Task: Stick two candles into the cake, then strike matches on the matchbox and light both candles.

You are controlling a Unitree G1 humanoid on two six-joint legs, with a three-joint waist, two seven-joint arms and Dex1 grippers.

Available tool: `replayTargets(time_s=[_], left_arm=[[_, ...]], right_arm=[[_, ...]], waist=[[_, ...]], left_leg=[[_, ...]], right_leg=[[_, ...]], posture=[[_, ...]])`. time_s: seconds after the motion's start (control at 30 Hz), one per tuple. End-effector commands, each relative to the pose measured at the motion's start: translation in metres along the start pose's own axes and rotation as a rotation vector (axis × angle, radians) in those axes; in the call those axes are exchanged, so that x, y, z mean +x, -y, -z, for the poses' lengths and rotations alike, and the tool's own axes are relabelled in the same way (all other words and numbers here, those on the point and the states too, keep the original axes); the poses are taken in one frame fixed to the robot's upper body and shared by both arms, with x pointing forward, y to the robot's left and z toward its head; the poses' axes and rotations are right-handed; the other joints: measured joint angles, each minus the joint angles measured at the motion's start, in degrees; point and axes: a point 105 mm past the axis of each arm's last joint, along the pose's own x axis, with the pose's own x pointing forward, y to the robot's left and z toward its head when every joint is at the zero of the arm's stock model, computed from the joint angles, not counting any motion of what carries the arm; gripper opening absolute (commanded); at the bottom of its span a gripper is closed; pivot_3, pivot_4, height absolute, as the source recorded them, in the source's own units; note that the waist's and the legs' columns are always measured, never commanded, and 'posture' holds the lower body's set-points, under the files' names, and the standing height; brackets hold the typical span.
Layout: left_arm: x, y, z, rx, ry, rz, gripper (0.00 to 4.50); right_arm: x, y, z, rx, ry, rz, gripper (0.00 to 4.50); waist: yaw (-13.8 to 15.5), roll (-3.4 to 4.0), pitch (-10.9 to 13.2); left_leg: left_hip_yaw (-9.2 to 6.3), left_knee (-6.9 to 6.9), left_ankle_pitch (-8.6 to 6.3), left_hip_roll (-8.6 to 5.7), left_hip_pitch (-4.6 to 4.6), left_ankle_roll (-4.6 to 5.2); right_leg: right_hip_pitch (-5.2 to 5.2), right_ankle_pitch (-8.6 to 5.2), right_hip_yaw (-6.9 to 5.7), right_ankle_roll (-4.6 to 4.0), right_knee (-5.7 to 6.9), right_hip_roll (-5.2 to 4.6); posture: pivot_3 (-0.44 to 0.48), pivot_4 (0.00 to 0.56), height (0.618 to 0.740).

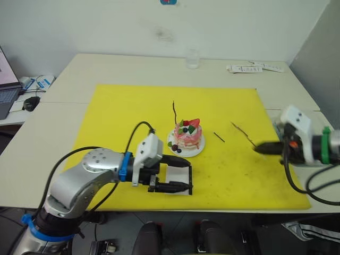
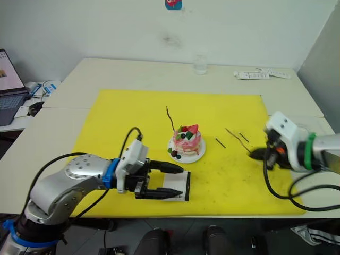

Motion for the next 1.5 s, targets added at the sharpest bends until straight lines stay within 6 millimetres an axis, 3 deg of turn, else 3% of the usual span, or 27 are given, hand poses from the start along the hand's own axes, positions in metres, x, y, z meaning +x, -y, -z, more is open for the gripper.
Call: replayTargets(time_s=[0.03,0.23,0.53,0.73,1.07,1.5], left_arm=[[-0.017,-0.011,-0.011,0.012,0.036,-0.103,3.18],[-0.03,-0.025,-0.018,-0.018,0.093,-0.186,3.18],[-0.025,-0.03,-0.023,-0.01,0.085,-0.166,3.18],[-0.023,-0.031,-0.025,-0.003,0.074,-0.152,3.18],[-0.021,-0.03,-0.025,0.005,0.064,-0.13,3.18],[-0.019,-0.031,-0.023,0.007,0.06,-0.117,3.18]], right_arm=[[0.021,-0.015,-0.04,-0.049,0.364,0.017,0.02],[0.061,-0.024,-0.041,-0.032,0.587,0.066,0.02],[0.092,-0.019,-0.006,-0.036,0.657,0.143,0.02],[0.093,-0.012,0.002,-0.043,0.66,0.184,0.02],[0.087,-0.016,0.005,-0.026,0.665,0.187,0.02],[0.094,-0.017,0.013,-0.012,0.649,0.196,0.02]], waist=[[0.2,0.01,0.0],[0.8,0.12,0.1],[0.7,0.11,0.0],[0.6,0.11,0.0],[0.6,0.11,0.0],[0.6,0.11,0.0]], left_leg=[[-0.02,-0.01,0.0,-0.01,-0.02,0.0],[0.11,-0.04,-0.01,0.0,-0.12,-0.01],[0.24,0.04,0.01,-0.03,-0.04,0.0],[0.21,0.04,0.02,-0.01,-0.01,0.0],[0.18,0.03,0.02,0.01,-0.01,0.0],[0.18,0.03,0.02,0.0,-0.01,0.0]], right_leg=[[-0.03,0.0,0.01,0.0,0.02,0.06],[-0.08,-0.08,0.02,0.06,-0.01,-0.17],[-0.08,0.1,0.0,0.08,0.05,-0.19],[-0.08,0.09,0.01,0.04,0.08,-0.08],[-0.08,0.04,0.02,-0.05,0.11,-0.08],[-0.08,0.04,0.03,-0.05,0.12,-0.08]], posture=[[0.0,0.15,0.684],[0.0,0.15,0.684],[0.0,0.15,0.684],[0.0,0.15,0.684],[0.0,0.15,0.684],[0.0,0.15,0.684]])
